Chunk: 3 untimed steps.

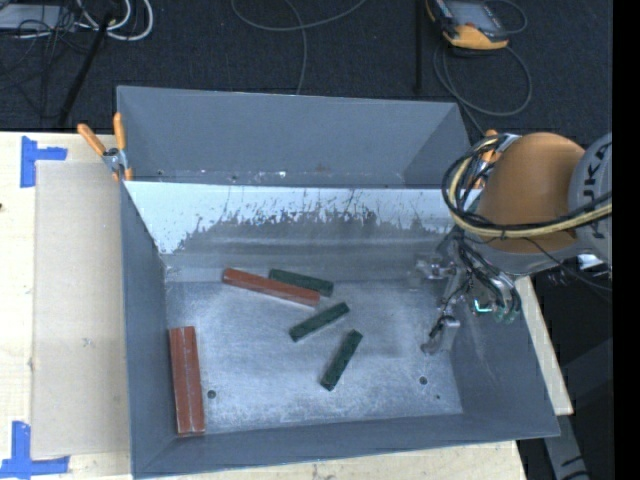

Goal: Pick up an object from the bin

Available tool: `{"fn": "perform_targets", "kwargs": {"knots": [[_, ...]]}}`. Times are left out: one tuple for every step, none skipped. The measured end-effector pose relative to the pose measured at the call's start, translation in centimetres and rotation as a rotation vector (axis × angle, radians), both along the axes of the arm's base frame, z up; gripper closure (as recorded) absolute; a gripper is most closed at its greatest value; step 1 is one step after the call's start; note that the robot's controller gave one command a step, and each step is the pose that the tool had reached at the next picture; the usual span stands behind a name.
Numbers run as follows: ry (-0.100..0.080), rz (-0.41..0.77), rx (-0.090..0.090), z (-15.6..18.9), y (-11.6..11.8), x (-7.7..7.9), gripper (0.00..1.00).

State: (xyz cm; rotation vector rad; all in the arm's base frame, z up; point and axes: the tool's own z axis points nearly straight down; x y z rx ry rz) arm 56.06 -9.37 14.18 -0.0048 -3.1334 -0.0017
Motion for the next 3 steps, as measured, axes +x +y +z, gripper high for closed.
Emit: {"fn": "perform_targets", "kwargs": {"knots": [[-0.007, 0.081, 0.000, -7.1, 6.0, 2.7, 0.00], [-0.004, 0.395, 0.003, -7.3, 10.8, -2.6, 0.00], [-0.006, 0.395, 0.001, -7.2, 10.8, -2.5, 1.00]]}}
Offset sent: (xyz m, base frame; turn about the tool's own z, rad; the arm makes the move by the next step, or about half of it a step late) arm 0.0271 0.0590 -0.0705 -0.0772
